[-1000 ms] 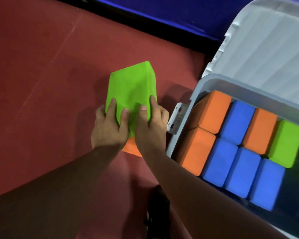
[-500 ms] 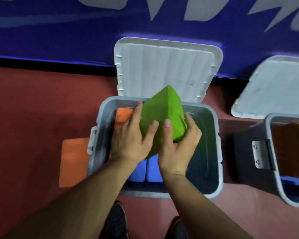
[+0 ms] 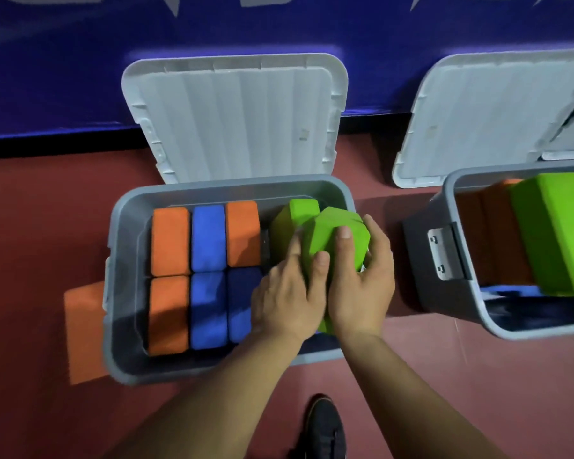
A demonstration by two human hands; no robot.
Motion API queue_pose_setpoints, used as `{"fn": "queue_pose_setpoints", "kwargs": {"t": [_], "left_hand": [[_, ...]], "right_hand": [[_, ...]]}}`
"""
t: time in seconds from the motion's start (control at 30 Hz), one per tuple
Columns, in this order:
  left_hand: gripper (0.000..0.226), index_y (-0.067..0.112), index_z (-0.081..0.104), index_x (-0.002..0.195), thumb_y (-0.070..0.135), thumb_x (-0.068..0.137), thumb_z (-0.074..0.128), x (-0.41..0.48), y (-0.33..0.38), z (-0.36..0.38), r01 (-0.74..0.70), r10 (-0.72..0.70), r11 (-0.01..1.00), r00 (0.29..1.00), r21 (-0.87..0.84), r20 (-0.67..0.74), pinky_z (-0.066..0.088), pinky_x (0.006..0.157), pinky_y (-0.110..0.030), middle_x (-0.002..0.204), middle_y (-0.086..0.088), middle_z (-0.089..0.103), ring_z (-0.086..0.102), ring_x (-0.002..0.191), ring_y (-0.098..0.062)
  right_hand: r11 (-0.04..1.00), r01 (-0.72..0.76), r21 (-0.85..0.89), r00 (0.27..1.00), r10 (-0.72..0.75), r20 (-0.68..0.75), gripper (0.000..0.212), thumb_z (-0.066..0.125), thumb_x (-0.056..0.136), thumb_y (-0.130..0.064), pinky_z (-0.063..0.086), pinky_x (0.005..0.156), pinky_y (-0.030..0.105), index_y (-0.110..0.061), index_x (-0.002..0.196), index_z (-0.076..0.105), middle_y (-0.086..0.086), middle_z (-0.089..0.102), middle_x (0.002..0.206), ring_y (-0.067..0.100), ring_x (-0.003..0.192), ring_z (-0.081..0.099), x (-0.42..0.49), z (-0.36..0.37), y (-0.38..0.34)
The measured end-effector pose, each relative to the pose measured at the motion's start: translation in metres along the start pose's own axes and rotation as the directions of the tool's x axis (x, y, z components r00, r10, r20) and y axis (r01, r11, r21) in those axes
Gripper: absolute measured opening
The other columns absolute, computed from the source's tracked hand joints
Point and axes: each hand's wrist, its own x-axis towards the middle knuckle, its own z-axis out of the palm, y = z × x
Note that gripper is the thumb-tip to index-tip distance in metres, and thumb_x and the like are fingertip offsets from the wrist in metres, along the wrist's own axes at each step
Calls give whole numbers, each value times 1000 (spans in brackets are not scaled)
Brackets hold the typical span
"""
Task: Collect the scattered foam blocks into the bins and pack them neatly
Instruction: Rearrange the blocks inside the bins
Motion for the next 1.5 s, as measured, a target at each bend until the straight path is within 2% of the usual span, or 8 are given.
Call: {"fn": "queue_pose_setpoints", "kwargs": {"t": [0.33,0.53,0.63,0.8,1.0,1.13,1.33,1.5], "left_hand": [[98,37,11,160,76,73,-10,4,3,-19,47,-40,996,995,73,-91,46,90,-42,135,-5,62,60,117,-35],[95,38,14,160,78,76,-4,11,15,-22,7,-16,996,994,-84,-109,42,103,-40,161,11,30,44,138,-20],[94,38,16,160,77,76,-5,19,23,-20,5,-15,995,994,-95,-113,41,104,-38,162,12,31,42,140,-19],[94,39,15,160,77,76,-7,38,23,-2,48,-60,990,994,-131,-95,41,107,-38,161,11,33,41,141,-19],[93,37,20,159,77,78,-3,66,32,18,45,-73,972,991,-231,-115,32,113,-35,159,6,38,37,144,-17],[92,35,21,159,75,79,-3,64,39,25,60,-89,972,989,-226,-118,32,112,-33,159,8,37,36,144,-15],[85,39,19,159,75,84,0,67,38,13,84,-100,979,992,-185,-79,32,113,-34,159,9,37,36,145,-15],[91,38,20,159,77,80,-3,64,44,4,80,-99,981,990,-177,-100,35,112,-38,157,8,39,38,143,-18]], "right_hand": [[994,-82,67,986,71,149,51,60,97,-49,44,108,25,-32,145,53,-16,59,140,-2,127,52,8,12,-23],[996,-61,67,984,48,170,52,59,99,-46,41,104,13,-31,148,50,-17,57,142,-7,126,51,18,8,-35],[997,-57,60,985,46,168,52,57,100,-45,34,85,-5,-29,149,49,-35,55,120,-27,106,48,30,5,-37],[995,-96,31,979,89,184,41,56,101,-46,37,83,-2,-40,141,50,-52,54,92,-32,96,48,46,7,-30],[996,-57,-64,984,67,164,58,55,98,-56,27,82,-9,-31,150,48,-16,58,141,-17,111,46,81,10,-21],[996,-59,-71,981,70,178,56,55,98,-55,28,75,-11,-31,148,50,-27,53,120,-35,87,45,89,4,-17],[994,-99,-47,980,105,170,56,51,99,-57,26,82,-6,-32,149,49,-17,57,143,-6,123,50,84,9,-20],[997,-69,-34,977,75,199,54,52,100,-54,28,86,-5,-32,150,48,-15,55,146,-15,116,44,84,7,-33]]}}
